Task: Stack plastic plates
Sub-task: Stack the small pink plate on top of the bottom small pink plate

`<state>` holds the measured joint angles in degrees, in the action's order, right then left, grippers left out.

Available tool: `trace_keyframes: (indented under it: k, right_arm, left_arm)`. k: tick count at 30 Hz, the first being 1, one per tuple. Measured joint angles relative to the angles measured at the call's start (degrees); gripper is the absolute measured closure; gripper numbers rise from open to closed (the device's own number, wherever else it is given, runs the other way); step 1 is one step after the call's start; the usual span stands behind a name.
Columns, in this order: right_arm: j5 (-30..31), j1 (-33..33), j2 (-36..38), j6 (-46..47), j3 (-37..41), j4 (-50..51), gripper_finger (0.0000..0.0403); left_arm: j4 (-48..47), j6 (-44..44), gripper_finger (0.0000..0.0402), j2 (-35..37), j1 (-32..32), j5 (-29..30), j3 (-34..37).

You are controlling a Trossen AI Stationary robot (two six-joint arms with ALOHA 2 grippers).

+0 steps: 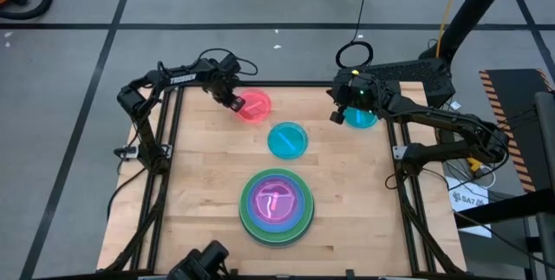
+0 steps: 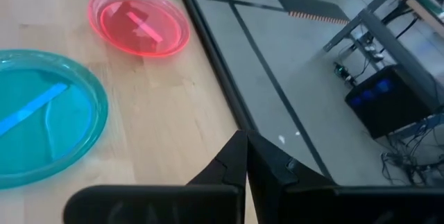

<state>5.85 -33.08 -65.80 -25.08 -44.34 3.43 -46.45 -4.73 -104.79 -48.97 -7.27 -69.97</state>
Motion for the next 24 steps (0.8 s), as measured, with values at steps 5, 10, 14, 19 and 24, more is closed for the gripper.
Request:
trace_keyframes:
  k: [5,10,14,19,24]
  right_arm:
    - [0.0,0.0,0.0,-1.1,0.0,-0.2,0.0399]
    - [0.0,0.0,0.0,-1.2,0.0,-0.1,0.0399]
    - [0.0,0.0,0.0,-1.7,0.0,-0.1,0.0399]
    - [0.0,-0.5,0.0,-2.4,0.0,-0.3,0.0399]
    - [0.0,-1.6,0.0,-2.9,0.0,-2.2,0.0399]
  left_arm:
    - [1.3,-0.4,0.0334,0.0,-1.0,-3.6,0.0]
    - [1.3,0.5,0.0334,0.0,-2.0,-3.2,0.0]
    - [0.9,3.1,0.0356,0.0,-1.5,-0.9,0.0]
    - [0.9,3.0,0.0379,0.0,-1.8,1.3,0.0]
    - [2.2,3.8,0.0354,0.2,-1.8,0.2,0.0]
